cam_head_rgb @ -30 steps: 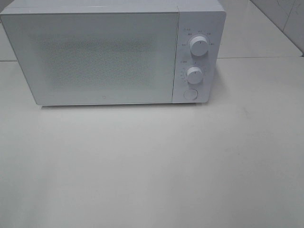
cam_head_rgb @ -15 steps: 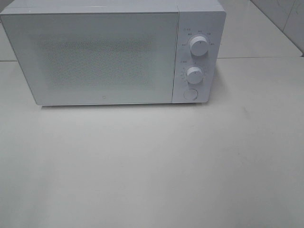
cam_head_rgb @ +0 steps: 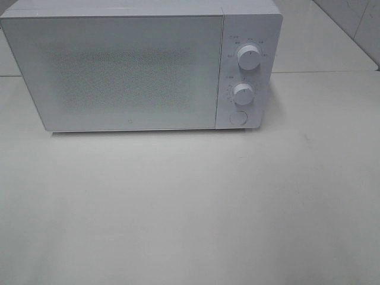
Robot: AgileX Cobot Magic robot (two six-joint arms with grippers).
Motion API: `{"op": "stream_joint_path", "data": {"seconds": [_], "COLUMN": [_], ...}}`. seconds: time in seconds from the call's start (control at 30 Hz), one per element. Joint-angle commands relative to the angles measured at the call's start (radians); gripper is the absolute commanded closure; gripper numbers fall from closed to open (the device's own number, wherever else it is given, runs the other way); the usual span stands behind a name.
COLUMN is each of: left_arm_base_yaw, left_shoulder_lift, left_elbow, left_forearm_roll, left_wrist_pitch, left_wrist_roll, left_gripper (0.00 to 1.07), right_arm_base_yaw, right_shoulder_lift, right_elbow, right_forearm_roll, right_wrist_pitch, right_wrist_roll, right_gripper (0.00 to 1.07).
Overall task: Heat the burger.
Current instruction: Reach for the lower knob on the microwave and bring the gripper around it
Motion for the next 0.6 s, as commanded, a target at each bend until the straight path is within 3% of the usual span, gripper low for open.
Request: {"op": "stream_joint_path", "data": {"seconds": [0.03, 0.6], "left_arm_base_yaw": [0.003, 0.003], "left_shoulder_lift": [-0.022, -0.022], "left_elbow": [0.002, 0.002], "left_forearm_roll": [-0.009, -0.009], "left_wrist_pitch": [0.002, 0.002], "left_wrist_roll": [-0.005, -0.005], "left_gripper": [0.08, 0.08], "right_arm_base_yaw": [-0.007, -0.007], "right_shoulder_lift": [0.054, 0.347], "right_elbow": [-0.009, -0.009], "right_forearm_roll": [-0.006, 0.000], "right_wrist_pitch": [-0.083, -0.386], "right_wrist_roll": [-0.007, -0.003], "right_gripper": [0.31, 0.31]}}
